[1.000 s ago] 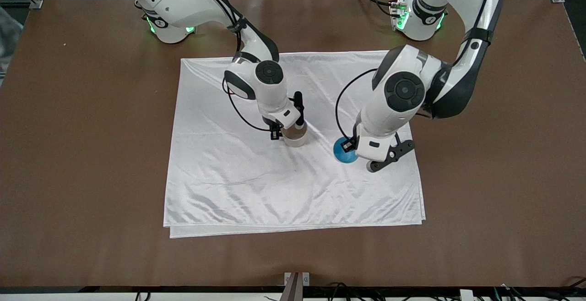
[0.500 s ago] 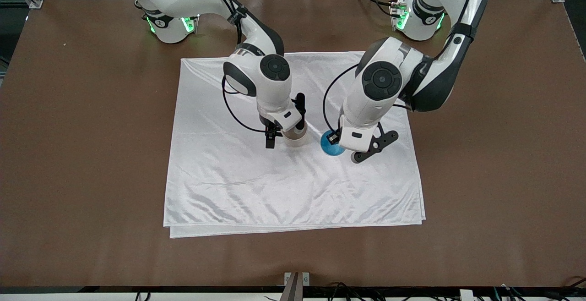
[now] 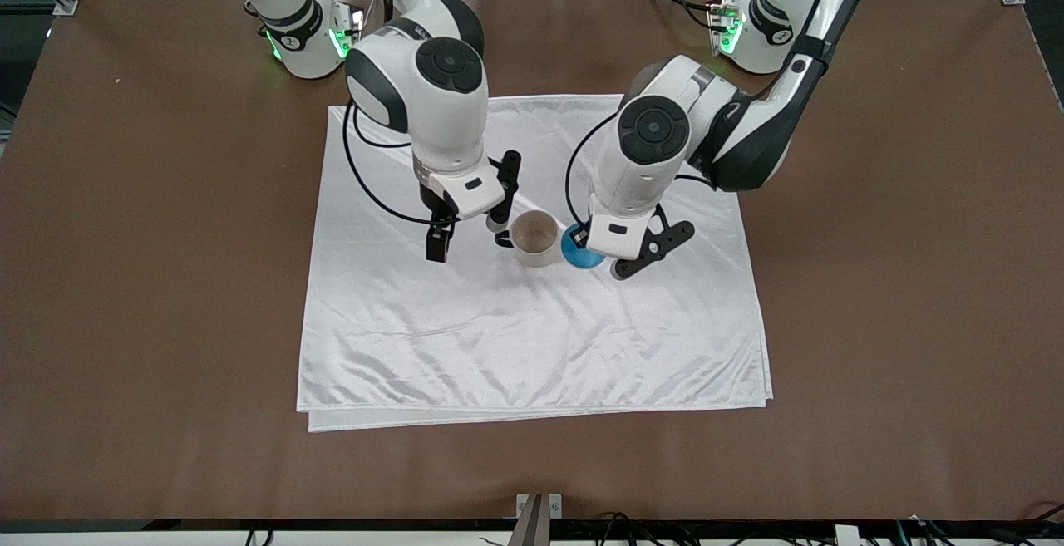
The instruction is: Place blue cup into white mug on cloth
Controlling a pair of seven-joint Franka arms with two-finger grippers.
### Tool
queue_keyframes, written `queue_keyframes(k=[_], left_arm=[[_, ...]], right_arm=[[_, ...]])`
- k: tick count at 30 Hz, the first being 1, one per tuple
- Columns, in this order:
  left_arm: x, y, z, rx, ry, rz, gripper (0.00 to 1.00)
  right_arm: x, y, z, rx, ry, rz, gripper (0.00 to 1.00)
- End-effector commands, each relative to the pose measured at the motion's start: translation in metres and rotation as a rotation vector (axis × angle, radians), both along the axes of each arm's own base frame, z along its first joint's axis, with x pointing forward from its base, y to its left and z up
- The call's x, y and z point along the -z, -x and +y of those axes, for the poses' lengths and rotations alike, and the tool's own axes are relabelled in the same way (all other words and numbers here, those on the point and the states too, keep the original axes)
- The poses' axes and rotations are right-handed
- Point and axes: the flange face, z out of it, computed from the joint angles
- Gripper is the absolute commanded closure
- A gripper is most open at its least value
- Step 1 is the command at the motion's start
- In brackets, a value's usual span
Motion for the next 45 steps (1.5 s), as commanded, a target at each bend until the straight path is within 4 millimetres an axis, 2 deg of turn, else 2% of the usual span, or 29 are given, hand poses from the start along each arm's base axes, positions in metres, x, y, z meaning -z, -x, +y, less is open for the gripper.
queue_keyframes(k=[1, 6, 9, 13, 16, 21, 25, 28, 30, 37, 45], left_arm=[[0.012, 0.014, -0.020, -0.017, -0.048, -0.019, 1.00], [0.022, 0.025, -0.034, -0.021, -0.075, -0.025, 1.00], [0.026, 0.032, -0.042, -0.018, -0.079, -0.023, 1.00], [0.031, 0.040, -0.054, -0.013, -0.076, -0.025, 1.00], [0.035, 0.043, -0.063, -0.021, -0.062, -0.036, 1.00], [0.045, 0.050, -0.078, -0.024, -0.039, -0.052, 1.00], [0.053, 0.056, -0.087, -0.018, -0.033, -0.054, 1.00], [0.061, 0.057, -0.089, -0.016, -0.036, -0.048, 1.00], [0.063, 0.060, -0.091, -0.012, -0.038, -0.046, 1.00], [0.068, 0.062, -0.094, -0.006, -0.044, -0.043, 1.00], [0.076, 0.063, -0.095, -0.004, -0.049, -0.035, 1.00]], right_arm=[[-0.032, -0.001, -0.028, 0.069, 0.011, -0.042, 0.00], [-0.061, -0.018, -0.066, 0.143, -0.013, -0.062, 0.00], [-0.080, -0.018, -0.082, 0.194, -0.030, -0.055, 0.00], [-0.099, -0.030, -0.121, 0.285, -0.038, -0.065, 0.00], [-0.112, -0.031, -0.139, 0.319, -0.027, -0.068, 0.00], [-0.128, -0.047, -0.191, 0.414, -0.020, -0.070, 0.00], [-0.159, -0.062, -0.238, 0.536, -0.109, -0.018, 0.00], [-0.184, -0.071, -0.288, 0.637, -0.200, 0.023, 0.00], [-0.185, -0.075, -0.316, 0.679, -0.216, 0.037, 0.00], [-0.191, -0.079, -0.367, 0.737, -0.210, 0.025, 0.00], [-0.195, -0.073, -0.389, 0.809, -0.198, 0.041, 0.00]])
